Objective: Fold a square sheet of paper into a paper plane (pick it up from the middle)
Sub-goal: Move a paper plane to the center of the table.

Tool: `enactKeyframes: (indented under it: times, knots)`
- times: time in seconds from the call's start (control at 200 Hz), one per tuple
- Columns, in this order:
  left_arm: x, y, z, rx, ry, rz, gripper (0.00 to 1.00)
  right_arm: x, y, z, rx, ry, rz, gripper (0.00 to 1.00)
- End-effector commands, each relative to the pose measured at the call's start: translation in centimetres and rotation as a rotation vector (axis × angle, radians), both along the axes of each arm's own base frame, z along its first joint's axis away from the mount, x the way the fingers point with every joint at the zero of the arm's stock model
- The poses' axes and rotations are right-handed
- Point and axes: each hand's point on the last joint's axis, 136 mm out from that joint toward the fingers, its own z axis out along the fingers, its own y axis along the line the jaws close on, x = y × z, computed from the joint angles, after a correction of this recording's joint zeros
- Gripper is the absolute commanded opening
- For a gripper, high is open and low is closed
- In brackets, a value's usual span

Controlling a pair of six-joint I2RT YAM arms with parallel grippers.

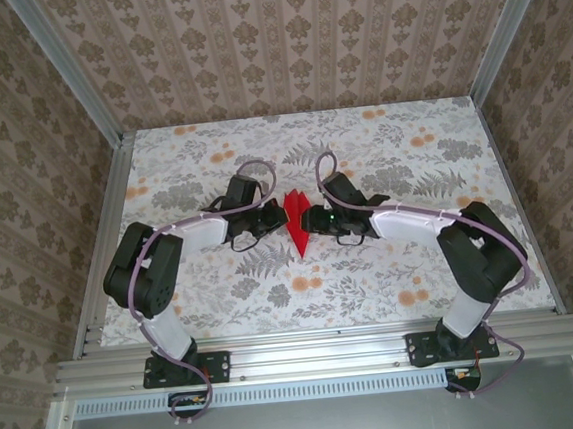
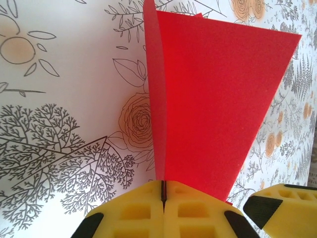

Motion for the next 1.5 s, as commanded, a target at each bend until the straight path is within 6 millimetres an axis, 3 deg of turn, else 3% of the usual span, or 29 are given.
enactKeyframes:
  times: [0.0,0.425,0.79,1.19,1.495]
  knots:
    - [-0.1,0.2,-0.9,-0.02,0.031,0.009,0.0,0.7,1.6,0.5,0.044,-0.009,0.046,0.48]
    - [-0.4,0.1,-2.0,-0.014,0.052,-0.013,0.0,0.8,2.6,-1.7,0.018,0.042,0.086,0.48]
    - [-0.4,0.2,-2.5,0.001,0.058,-0.02,0.0,0.9,1.9,-2.0,-0.077,0.011,0.101,0.6]
    - [-0.3,0.1,-2.3,-0.005,0.058,-0.018,0.0,-0.6,4.3,-3.1,0.006,0.081,0.183,0.56]
    - [-0.4,0.0,-2.2,-0.01,0.061,-0.021,0.0,-0.9,4.3,-3.7,0.0,0.096,0.176,0.56]
